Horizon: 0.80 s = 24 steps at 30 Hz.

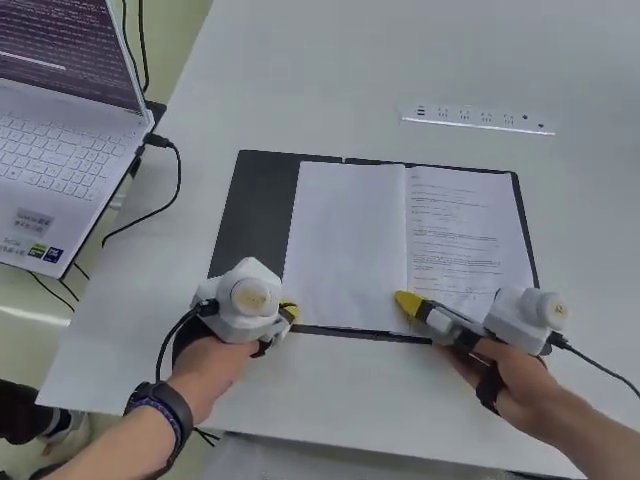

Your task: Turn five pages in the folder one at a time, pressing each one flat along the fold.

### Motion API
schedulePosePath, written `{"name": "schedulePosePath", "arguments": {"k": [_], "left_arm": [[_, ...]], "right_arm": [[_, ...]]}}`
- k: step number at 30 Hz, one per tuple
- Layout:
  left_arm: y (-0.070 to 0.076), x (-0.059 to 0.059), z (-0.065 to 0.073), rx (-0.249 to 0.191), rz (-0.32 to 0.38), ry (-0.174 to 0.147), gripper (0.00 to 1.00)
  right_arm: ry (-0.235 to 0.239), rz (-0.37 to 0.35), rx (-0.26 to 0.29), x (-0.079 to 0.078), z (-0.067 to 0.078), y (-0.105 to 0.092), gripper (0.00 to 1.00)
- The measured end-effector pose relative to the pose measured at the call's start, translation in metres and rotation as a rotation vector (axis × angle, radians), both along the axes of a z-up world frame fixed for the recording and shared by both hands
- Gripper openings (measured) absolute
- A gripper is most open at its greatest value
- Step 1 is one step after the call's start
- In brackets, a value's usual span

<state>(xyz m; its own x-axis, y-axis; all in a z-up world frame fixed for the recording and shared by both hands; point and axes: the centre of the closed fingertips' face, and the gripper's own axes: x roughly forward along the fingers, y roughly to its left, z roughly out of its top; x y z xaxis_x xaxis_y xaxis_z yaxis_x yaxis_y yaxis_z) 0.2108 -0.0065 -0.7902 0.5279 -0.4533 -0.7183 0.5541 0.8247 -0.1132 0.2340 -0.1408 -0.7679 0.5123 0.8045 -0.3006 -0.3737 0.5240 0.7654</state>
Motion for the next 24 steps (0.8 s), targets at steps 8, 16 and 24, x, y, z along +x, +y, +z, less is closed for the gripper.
{"name": "schedulePosePath", "arguments": {"k": [8,16,24], "left_arm": [[0.000,-0.001,0.001,-0.003,0.018,0.017,0.00],[-0.001,-0.002,0.002,0.050,0.048,0.016,0.00],[-0.001,-0.002,0.000,0.037,0.060,0.059,0.00]], "right_arm": [[0.001,-0.019,-0.024,-0.014,-0.007,-0.008,0.00],[0.002,-0.033,-0.089,-0.025,-0.008,-0.008,0.00],[0.003,-0.029,-0.119,-0.036,-0.001,-0.011,0.00]]}}
